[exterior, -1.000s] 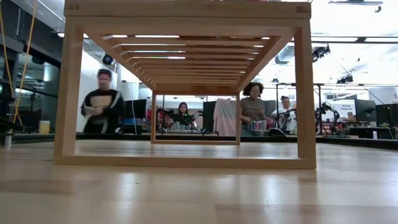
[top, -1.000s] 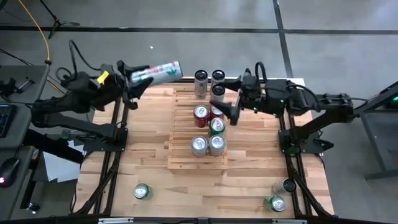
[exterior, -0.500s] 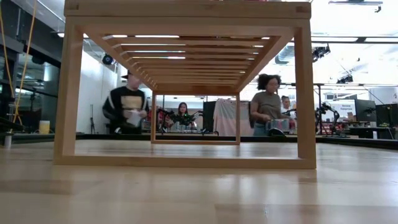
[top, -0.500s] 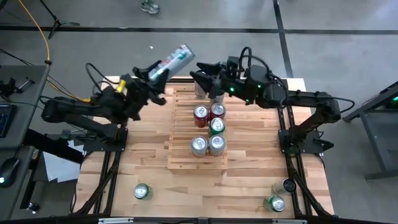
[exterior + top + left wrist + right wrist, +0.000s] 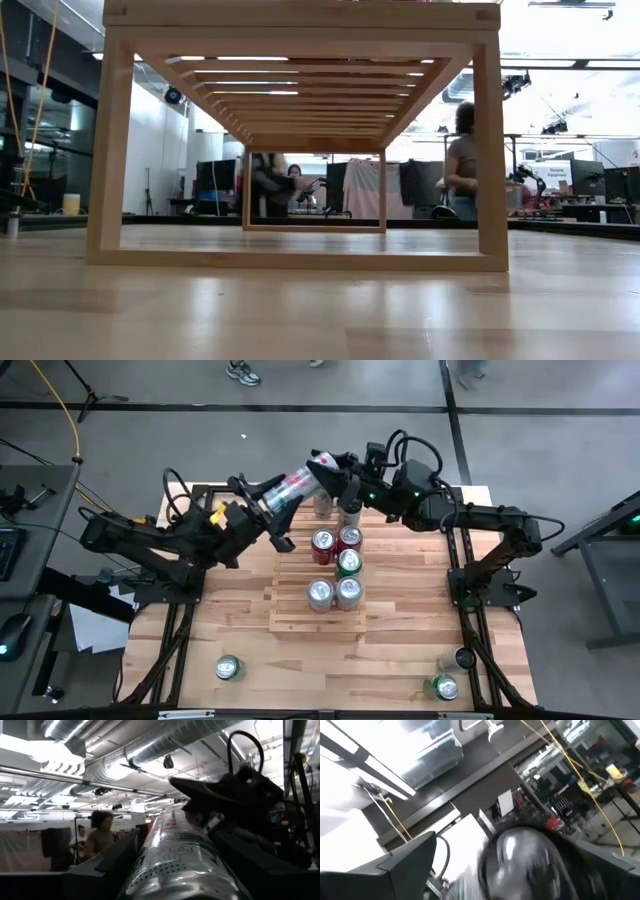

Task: Place canned beverage on shelf
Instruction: Put the white pink can on the shelf

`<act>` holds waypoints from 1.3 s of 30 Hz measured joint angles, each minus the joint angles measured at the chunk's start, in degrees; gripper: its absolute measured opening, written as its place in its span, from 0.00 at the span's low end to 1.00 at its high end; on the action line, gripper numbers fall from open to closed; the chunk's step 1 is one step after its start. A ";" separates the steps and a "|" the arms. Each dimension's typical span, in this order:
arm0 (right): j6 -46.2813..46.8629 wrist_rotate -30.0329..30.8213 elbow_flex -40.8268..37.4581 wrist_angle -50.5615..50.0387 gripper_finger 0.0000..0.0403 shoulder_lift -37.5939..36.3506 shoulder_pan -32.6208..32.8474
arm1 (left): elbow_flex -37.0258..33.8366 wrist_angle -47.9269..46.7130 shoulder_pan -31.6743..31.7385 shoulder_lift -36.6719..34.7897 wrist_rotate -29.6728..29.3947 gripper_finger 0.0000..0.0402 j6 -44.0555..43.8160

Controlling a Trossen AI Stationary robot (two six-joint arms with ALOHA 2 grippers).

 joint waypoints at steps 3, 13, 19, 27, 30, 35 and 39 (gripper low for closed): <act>-0.59 0.59 0.00 0.47 0.94 0.04 0.54 | -0.02 -0.07 -0.70 -0.04 -1.13 0.57 1.80; -0.56 4.00 0.00 0.17 0.70 0.04 2.12 | -0.02 0.11 -1.35 -0.08 -1.06 0.57 4.09; -0.91 3.59 0.00 0.26 0.63 -0.21 2.16 | -0.02 -0.04 -1.20 -0.13 0.49 0.65 4.19; -6.11 3.44 -0.04 -4.97 0.59 -2.97 1.81 | -0.02 -4.35 -2.33 -1.31 -5.67 0.77 0.78; -8.67 4.04 -0.07 -8.11 0.59 -5.60 1.35 | -0.02 -11.20 -2.99 -3.97 -7.00 0.78 -4.85; -11.96 3.32 0.00 -14.43 0.59 -9.91 0.13 | -0.07 -25.05 -3.26 -10.76 -6.74 0.78 -20.48; -15.04 0.59 0.00 -18.85 0.59 -12.22 -0.14 | -0.05 -35.15 -2.58 -18.02 -1.84 0.78 -34.36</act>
